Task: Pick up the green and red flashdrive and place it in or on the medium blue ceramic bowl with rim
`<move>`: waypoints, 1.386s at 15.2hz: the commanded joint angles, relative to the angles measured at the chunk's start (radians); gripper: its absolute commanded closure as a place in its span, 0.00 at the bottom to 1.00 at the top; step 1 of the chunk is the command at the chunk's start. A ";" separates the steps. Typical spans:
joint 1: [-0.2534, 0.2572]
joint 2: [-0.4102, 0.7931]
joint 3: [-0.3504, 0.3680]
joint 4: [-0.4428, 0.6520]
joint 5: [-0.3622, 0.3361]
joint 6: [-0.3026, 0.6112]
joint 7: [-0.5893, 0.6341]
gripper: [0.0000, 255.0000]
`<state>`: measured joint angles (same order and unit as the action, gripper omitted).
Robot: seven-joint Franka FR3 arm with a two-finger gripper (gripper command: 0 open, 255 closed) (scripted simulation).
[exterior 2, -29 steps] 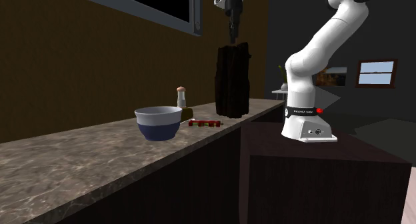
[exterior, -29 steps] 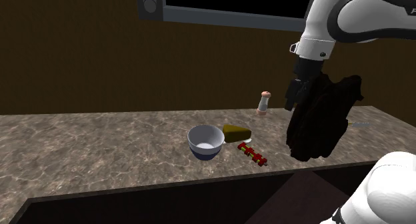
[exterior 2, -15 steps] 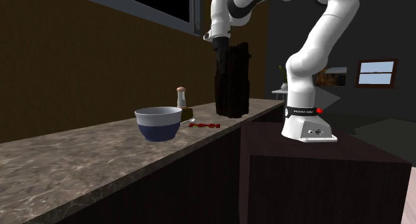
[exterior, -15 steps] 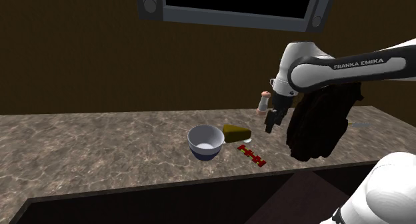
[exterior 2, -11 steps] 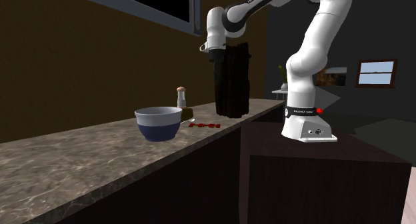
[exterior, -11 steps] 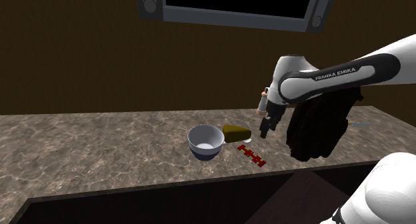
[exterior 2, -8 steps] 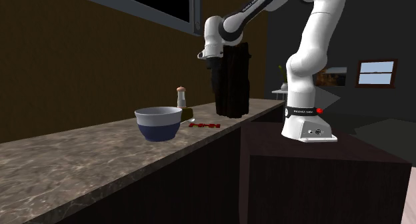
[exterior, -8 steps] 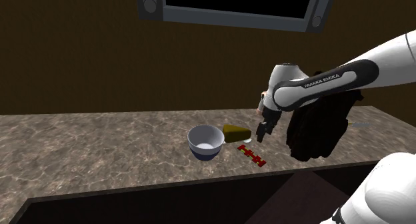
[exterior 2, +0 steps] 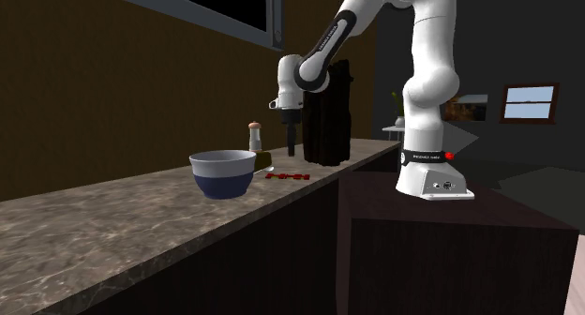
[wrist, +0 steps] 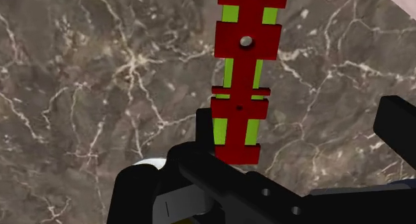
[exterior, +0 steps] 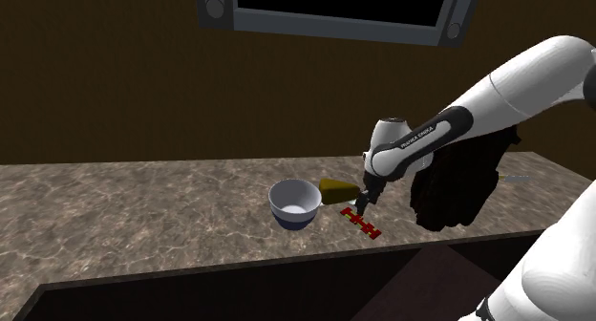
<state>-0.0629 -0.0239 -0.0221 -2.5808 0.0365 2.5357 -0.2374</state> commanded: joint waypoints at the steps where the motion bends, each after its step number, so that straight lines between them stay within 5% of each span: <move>1: -0.007 0.097 -0.007 0.032 0.004 0.068 -0.020 0.00; 10: -0.013 0.258 -0.002 0.054 0.023 0.206 -0.040 0.00; 18: -0.013 0.258 -0.002 0.054 0.023 0.206 -0.040 0.00; 19: -0.013 0.258 -0.002 0.054 0.023 0.206 -0.040 1.00; 21: -0.013 0.258 -0.002 0.054 0.023 0.206 -0.040 1.00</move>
<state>-0.0787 0.2306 -0.0275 -2.5238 0.0595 2.7413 -0.2777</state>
